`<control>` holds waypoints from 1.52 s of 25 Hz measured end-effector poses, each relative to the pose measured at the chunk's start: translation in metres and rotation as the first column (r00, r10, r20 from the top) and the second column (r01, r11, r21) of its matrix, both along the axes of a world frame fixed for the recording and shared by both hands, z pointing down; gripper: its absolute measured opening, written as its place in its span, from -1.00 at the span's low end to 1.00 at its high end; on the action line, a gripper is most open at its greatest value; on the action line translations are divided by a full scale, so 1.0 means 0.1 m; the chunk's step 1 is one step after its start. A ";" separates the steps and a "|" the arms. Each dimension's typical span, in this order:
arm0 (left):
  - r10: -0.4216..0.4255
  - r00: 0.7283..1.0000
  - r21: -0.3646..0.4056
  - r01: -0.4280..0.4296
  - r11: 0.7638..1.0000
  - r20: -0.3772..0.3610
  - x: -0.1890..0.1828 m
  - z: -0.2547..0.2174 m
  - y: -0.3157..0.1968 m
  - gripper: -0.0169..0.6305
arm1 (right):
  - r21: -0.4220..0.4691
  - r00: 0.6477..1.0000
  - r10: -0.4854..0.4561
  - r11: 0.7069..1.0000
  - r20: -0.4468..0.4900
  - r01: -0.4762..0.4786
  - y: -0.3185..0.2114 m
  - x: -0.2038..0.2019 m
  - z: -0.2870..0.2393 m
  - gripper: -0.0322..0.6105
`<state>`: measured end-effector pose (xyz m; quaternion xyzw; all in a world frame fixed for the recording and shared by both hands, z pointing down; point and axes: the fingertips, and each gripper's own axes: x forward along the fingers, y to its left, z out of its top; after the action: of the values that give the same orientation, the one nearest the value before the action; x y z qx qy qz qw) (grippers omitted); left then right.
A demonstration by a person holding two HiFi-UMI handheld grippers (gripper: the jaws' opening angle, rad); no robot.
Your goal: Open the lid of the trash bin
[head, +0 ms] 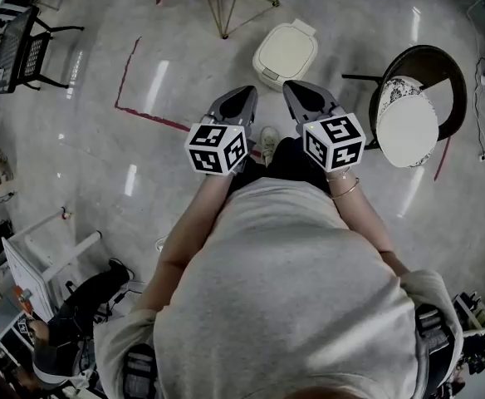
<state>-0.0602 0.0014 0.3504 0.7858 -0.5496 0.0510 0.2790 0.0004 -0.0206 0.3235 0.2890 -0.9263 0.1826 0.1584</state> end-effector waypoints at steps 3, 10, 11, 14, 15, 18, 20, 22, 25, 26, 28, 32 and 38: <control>0.013 1.000 -0.031 -0.014 0.999 -0.015 0.00 0.09 -0.11 -0.92 | -0.035 1.000 0.017 0.999 0.010 -0.017 -0.12 0.00 0.09 -0.88; 0.087 0.995 -0.114 -0.092 0.989 -0.042 -0.03 0.30 -0.31 -0.92 | -0.089 0.993 0.115 0.989 -0.004 -0.115 -0.34 0.03 0.25 -0.88; 0.098 0.994 -0.118 -0.103 0.988 -0.043 -0.05 0.31 -0.35 -0.92 | -0.096 0.991 0.131 0.987 -0.010 -0.132 -0.37 0.03 0.28 -0.88; 0.139 0.989 -0.135 -0.146 0.980 -0.058 -0.09 0.35 -0.42 -0.92 | -0.119 0.983 0.181 0.976 -0.024 -0.183 -0.43 0.02 0.37 -0.88; 0.159 0.986 -0.141 -0.166 0.976 -0.058 -0.10 0.36 -0.44 -0.92 | -0.125 0.980 0.199 0.972 -0.028 -0.201 -0.45 0.02 0.38 -0.88; 0.224 0.973 -0.160 -0.231 0.960 -0.056 -0.13 0.40 -0.50 -0.92 | -0.136 0.969 0.244 0.959 -0.042 -0.247 -0.54 -0.01 0.41 -0.88; 0.257 0.965 -0.178 -0.263 0.948 -0.060 -0.14 0.45 -0.55 -0.92 | -0.138 0.962 0.266 0.952 -0.061 -0.272 -0.60 -0.01 0.44 -0.88; 0.276 0.959 -0.202 -0.284 0.937 -0.067 -0.17 0.54 -0.59 -0.92 | -0.140 0.952 0.296 0.942 -0.077 -0.304 -0.66 0.00 0.48 -0.88; 0.304 0.950 -0.230 -0.312 0.922 -0.071 -0.18 0.70 -0.64 -0.92 | -0.140 0.942 0.318 0.933 -0.106 -0.330 -0.69 0.03 0.59 -0.88; 0.319 0.945 -0.238 -0.327 0.914 -0.073 -0.17 0.75 -0.64 -0.92 | -0.142 0.942 0.314 0.933 -0.121 -0.330 -0.68 0.04 0.65 -0.88; 0.348 0.934 -0.252 -0.357 0.899 -0.081 -0.15 0.87 -0.65 -0.92 | -0.154 0.941 0.306 0.932 -0.144 -0.327 -0.68 0.04 0.80 -0.88; 0.364 0.926 -0.252 -0.378 0.891 -0.101 -0.10 1.06 -0.78 -0.92 | -0.187 0.938 0.302 0.925 -0.167 -0.331 -0.74 0.08 1.05 -0.88; 0.379 0.919 -0.294 -0.394 0.871 -0.111 -0.01 1.53 -0.86 -0.92 | -0.239 0.939 0.282 0.915 -0.197 -0.325 -0.66 0.12 1.56 -0.88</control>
<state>-0.0612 -0.0844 0.5039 0.8269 -0.3593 0.1718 0.3969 0.0119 -0.0864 0.4793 0.4191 -0.8212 0.3052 0.2386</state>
